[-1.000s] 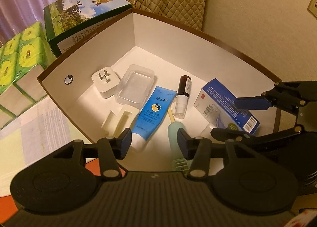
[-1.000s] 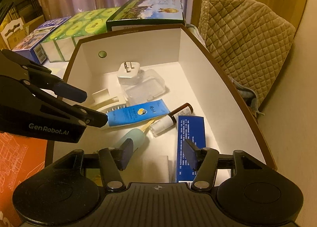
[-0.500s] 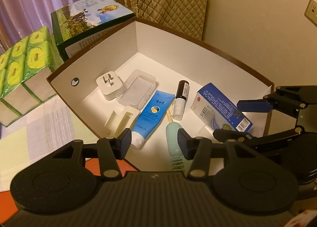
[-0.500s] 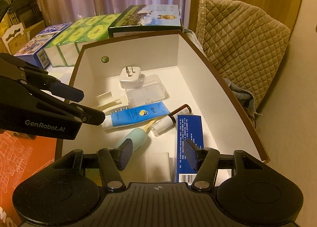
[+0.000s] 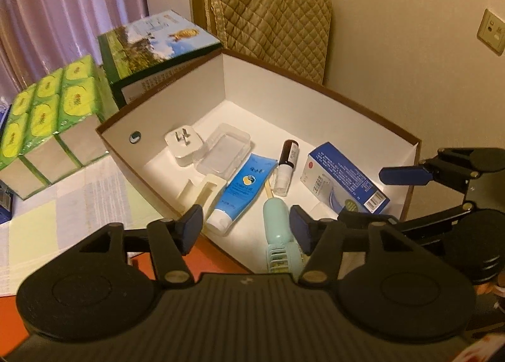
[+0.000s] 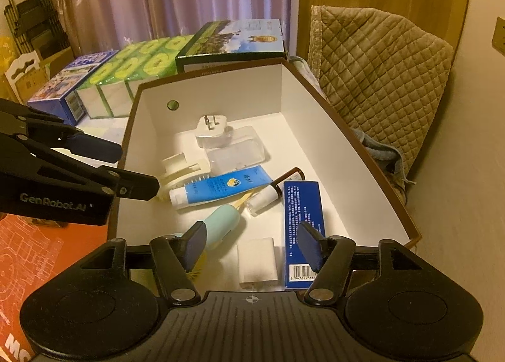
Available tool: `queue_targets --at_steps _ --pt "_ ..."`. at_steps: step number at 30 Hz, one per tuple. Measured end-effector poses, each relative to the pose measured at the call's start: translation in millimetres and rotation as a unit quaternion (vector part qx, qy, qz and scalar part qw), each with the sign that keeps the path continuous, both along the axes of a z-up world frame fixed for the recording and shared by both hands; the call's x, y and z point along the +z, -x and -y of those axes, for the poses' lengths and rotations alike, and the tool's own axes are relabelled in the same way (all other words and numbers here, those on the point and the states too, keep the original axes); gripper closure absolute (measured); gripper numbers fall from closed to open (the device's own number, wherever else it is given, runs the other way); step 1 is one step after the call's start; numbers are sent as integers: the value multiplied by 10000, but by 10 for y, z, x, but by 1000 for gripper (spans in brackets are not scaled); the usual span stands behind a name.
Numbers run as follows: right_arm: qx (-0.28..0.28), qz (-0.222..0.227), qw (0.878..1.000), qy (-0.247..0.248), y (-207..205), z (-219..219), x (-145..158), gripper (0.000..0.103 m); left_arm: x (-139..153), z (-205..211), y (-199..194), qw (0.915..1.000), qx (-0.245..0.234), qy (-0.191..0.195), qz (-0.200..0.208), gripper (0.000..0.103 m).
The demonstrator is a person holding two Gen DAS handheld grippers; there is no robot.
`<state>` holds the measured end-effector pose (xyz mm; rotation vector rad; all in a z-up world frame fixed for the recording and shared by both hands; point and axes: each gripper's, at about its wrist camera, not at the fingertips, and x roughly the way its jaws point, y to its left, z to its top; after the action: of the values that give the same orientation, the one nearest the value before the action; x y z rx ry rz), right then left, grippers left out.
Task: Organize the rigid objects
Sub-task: 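Withdraw both grippers from the brown box back over the mat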
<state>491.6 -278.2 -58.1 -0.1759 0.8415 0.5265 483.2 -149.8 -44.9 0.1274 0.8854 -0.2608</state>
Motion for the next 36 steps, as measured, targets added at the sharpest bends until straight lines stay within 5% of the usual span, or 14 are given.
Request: queue_targets --at_steps 17,36 --pt "-582 23 9954 -762 461 138 246 33 336 -296 673 9972 -67 -42 750 28" --pt "-3 -25 9955 -946 1047 -684 328 33 359 -1288 1375 9973 472 168 540 28"
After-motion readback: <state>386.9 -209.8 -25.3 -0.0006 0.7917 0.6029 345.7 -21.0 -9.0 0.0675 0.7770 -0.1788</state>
